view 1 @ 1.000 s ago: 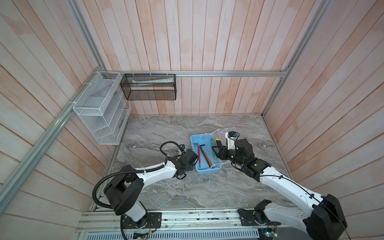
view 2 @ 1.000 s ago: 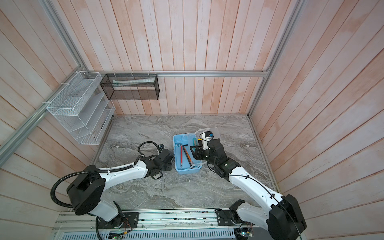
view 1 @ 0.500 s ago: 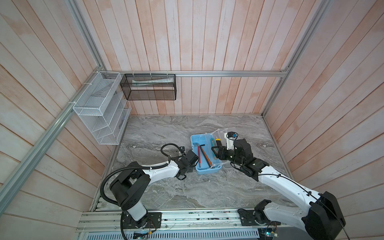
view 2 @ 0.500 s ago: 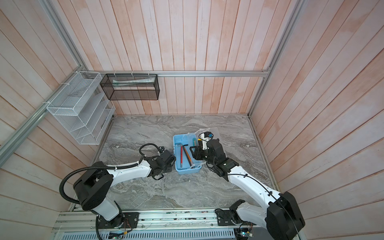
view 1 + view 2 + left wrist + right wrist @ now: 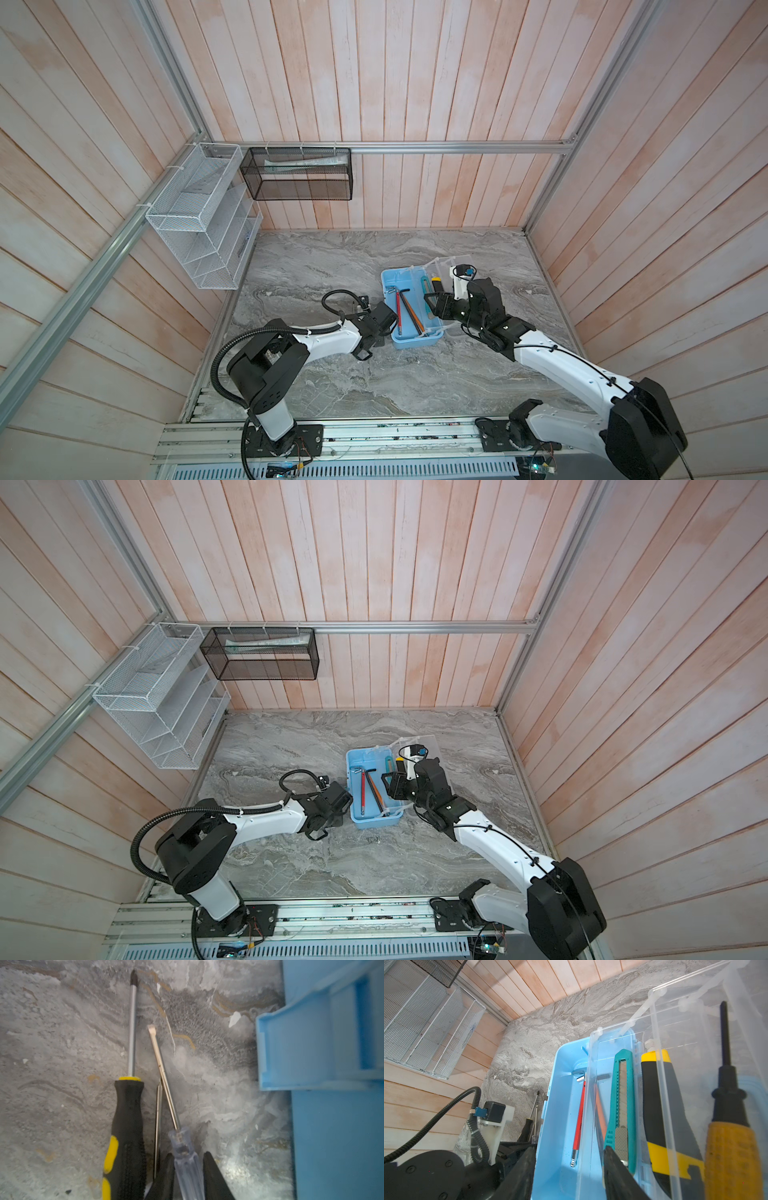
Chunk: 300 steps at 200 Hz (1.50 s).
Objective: Pack the tool kit
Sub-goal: 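Lower the left gripper and grasp the clear-handled screwdriver, then carry the clear-handled screwdriver into the box and open the left gripper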
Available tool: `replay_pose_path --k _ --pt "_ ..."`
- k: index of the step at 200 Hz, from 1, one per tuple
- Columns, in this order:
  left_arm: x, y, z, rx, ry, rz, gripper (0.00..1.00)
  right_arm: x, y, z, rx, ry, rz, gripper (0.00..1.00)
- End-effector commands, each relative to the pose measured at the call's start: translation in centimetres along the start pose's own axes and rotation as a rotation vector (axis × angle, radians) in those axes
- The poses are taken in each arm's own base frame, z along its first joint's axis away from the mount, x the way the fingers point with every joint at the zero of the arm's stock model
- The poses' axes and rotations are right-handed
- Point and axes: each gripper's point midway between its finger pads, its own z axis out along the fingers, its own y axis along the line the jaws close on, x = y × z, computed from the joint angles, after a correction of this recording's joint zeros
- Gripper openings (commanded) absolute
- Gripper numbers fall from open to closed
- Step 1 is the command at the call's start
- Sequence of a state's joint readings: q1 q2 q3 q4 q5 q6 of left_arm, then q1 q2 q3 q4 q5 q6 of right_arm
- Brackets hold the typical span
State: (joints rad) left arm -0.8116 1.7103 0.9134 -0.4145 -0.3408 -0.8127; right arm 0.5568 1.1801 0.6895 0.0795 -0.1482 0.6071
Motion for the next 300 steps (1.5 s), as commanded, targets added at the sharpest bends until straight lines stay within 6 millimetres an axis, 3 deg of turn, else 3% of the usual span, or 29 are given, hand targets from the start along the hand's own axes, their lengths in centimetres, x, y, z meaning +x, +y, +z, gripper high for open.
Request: replay_pose_path --k 1,56,107,136,190,216,249,278,300 --pt "-0.2 -0.1 0.3 -0.007 0.004 -0.007 0.25 0.7 -0.5 0.4 -0.005 0.016 0.016 0.52" --pt "-0.1 -0.3 0.8 -0.021 0.016 0.010 0.21 0.8 -0.9 0.6 -0.010 0.020 0.026 0.52" --pt "-0.5 -0.3 0.3 -0.022 0.011 0.005 0.00 0.2 -0.5 0.3 -0.027 0.009 0.034 0.52" --pt "-2.0 -1.1 -1.5 0.022 -0.025 -0.001 0.00 -0.9 0.4 -0.2 -0.053 -0.011 0.031 0.52" --pt "-6.1 -2.1 -7.4 0.124 -0.137 -0.049 0.00 -4.4 2.3 -3.2 -0.095 -0.104 0.035 0.52" --pt "-9.2 -4.5 -11.1 0.252 -0.235 -0.084 0.00 -6.9 1.8 -5.8 -0.056 -0.198 0.050 0.53" --pt "-12.6 -10.4 -15.6 0.488 -0.340 -0.098 0.00 -9.1 -0.2 -8.5 0.010 -0.285 0.079 0.53" --pt "-14.5 -15.6 -17.9 0.674 -0.372 -0.109 0.00 -10.0 -1.9 -10.3 0.049 -0.332 0.095 0.53" --pt "-14.8 -19.5 -18.0 0.779 -0.341 -0.092 0.00 -10.1 -2.5 -11.0 0.058 -0.341 0.105 0.53"
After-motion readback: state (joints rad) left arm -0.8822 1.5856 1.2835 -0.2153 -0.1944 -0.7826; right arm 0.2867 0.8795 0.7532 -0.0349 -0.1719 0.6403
